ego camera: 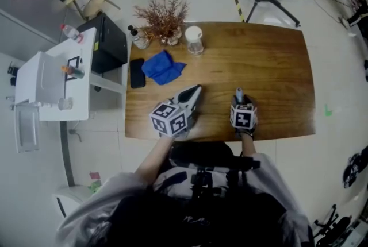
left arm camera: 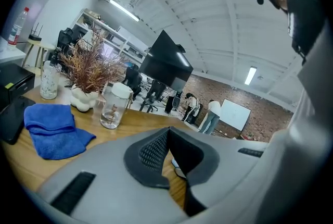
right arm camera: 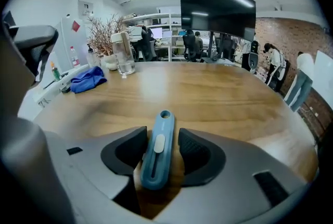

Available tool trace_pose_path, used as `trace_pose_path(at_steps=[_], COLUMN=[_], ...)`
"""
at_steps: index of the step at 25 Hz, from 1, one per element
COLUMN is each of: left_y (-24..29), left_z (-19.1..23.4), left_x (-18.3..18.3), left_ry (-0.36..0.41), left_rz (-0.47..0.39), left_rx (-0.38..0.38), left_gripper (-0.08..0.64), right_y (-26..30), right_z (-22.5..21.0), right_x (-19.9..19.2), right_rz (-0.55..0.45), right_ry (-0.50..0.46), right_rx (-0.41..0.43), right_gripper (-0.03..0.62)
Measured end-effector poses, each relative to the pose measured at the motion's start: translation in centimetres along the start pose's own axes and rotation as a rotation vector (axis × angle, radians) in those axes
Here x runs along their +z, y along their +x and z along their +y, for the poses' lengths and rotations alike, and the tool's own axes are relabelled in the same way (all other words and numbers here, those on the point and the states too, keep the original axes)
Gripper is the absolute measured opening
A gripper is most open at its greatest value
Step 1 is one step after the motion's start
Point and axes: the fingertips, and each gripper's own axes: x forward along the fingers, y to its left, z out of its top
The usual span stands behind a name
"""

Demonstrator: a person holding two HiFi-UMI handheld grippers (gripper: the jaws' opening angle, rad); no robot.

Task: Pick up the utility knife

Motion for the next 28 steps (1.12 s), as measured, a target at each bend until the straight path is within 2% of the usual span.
trace_pose_path(at_steps=[4, 5, 9, 12, 17, 24, 28], left_y=[0.3, 0.3, 0.9, 1.2, 2.0, 3.3, 4.1], left_z=[0.6, 0.5, 0.4, 0.4, -0.1, -2.6, -3.1], left_x=[-0.1, -0.1, -0.1, -0.2, -0.5, -0.6, -1.0], left_ry=[0.001, 0.003, 0.014, 0.023, 0.034, 0.037, 0.065], left_rz=[0.000, 0.002, 0.015, 0.026, 0.051, 0.069, 0.101], left_rx=[0.011, 0.008, -0.005, -0.016, -0.077, -0.178, -0.213], left_gripper=[0.008, 0.008, 0.008, 0.008, 0.008, 0.008, 0.008], right_y=[0.1, 0.1, -0.2, -1.3, -4.7, -10.9, -12.2], right_z=[0.9, 0.9, 0.7, 0.5, 1.0, 1.8, 2.3], right_x=[0.4, 0.4, 0.2, 1.1, 3.8, 7.4, 8.2], right_rz=[-0.019, -0.016, -0.006, -0.071, -0.204, -0.350, -0.384], right_ry=[-0.027, -0.020, 0.083, 0.179, 0.300, 0.326, 0.334], right_rx=[0.021, 0.020, 0.051, 0.067, 0.127, 0.176, 0.172], right_gripper=[0.192, 0.166, 0.153, 0.153, 0.153, 0.153, 0.153])
